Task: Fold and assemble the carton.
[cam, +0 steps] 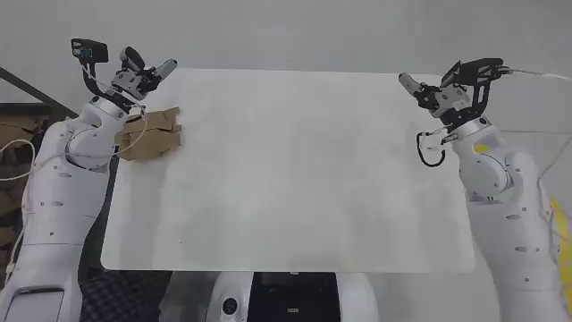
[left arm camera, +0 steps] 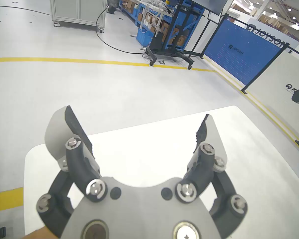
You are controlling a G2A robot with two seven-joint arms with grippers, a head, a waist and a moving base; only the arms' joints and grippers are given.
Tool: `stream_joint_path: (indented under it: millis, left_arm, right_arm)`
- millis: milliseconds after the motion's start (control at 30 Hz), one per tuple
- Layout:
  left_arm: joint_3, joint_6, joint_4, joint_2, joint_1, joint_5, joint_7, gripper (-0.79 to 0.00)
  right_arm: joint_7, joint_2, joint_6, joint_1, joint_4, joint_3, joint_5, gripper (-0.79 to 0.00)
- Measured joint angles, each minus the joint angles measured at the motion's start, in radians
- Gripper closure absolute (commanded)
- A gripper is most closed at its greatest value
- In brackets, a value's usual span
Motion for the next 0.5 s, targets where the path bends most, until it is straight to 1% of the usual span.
stream_joint_path:
  millis: [400,500]
  left_arm:
    - [0.000,0.000,0.000,0.000,0.000,0.000,0.000,-0.785]
    - [-0.006,0.018,-0.005,-0.001,0.007,-0.039,-0.030,-0.785]
  right_arm:
    - [0.000,0.000,0.000,0.000,0.000,0.000,0.000,-0.785]
    - [0.000,0.000,0.000,0.000,0.000,0.000,0.000,-0.785]
